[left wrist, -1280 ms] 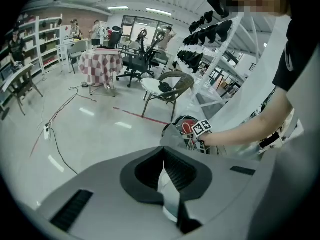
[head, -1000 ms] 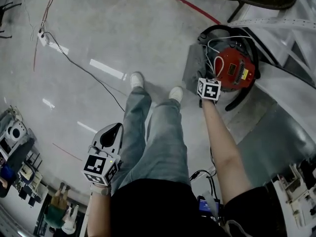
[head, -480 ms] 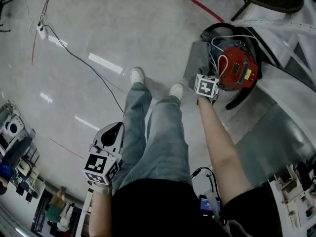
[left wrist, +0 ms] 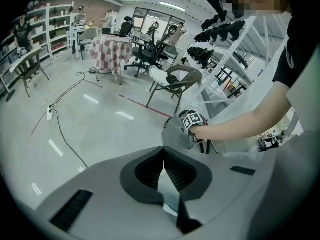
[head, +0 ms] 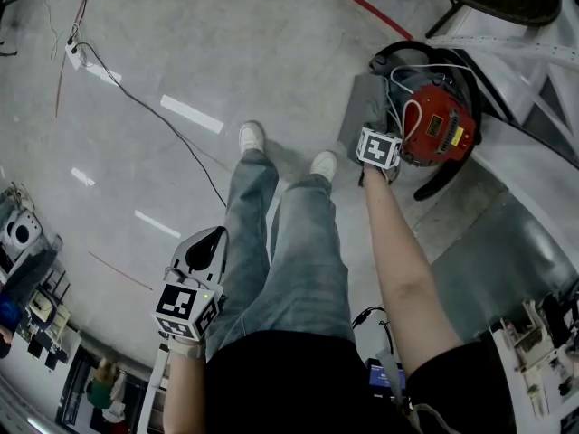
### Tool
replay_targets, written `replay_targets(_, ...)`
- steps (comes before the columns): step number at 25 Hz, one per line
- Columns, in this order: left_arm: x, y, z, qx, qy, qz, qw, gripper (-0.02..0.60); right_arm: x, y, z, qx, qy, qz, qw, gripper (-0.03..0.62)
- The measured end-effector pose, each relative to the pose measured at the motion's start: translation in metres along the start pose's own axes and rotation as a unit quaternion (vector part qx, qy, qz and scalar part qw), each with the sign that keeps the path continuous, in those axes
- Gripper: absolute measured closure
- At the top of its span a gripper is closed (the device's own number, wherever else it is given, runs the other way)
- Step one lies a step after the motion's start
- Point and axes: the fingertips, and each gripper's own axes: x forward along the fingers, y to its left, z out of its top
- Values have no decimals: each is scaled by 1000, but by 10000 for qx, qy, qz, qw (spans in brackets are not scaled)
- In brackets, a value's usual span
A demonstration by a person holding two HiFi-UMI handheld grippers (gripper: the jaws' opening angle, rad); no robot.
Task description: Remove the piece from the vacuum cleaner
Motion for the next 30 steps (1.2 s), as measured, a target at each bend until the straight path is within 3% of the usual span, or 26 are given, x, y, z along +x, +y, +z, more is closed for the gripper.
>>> replay_targets(7, -5, 6, -5, 6, 28, 15, 10000, 563, -2, 0, 10, -48, -200, -66, 9998, 325)
replay_targets(10, -8, 12, -8, -6, 61, 57, 10000, 563, -5, 11, 22, -262, -552, 81, 9981, 347)
replay_targets(12, -9, 14, -10, 38, 78, 56, 9999, 563, -9, 22, 23, -429, -582, 88, 9973, 475)
replay_targets(14, -10, 17, -11, -1, 93, 94, 9999, 563, -10, 27, 20, -398, -538, -8, 9978, 506)
replay_targets(18, -11, 19, -15, -11, 119, 109, 9999, 563, -10, 27, 22, -162, -579, -88, 9982, 513)
replay_targets(30, -10, 22, -26, -37, 170, 111, 9998, 563, -8, 29, 19, -260, -607, 65, 9978, 531)
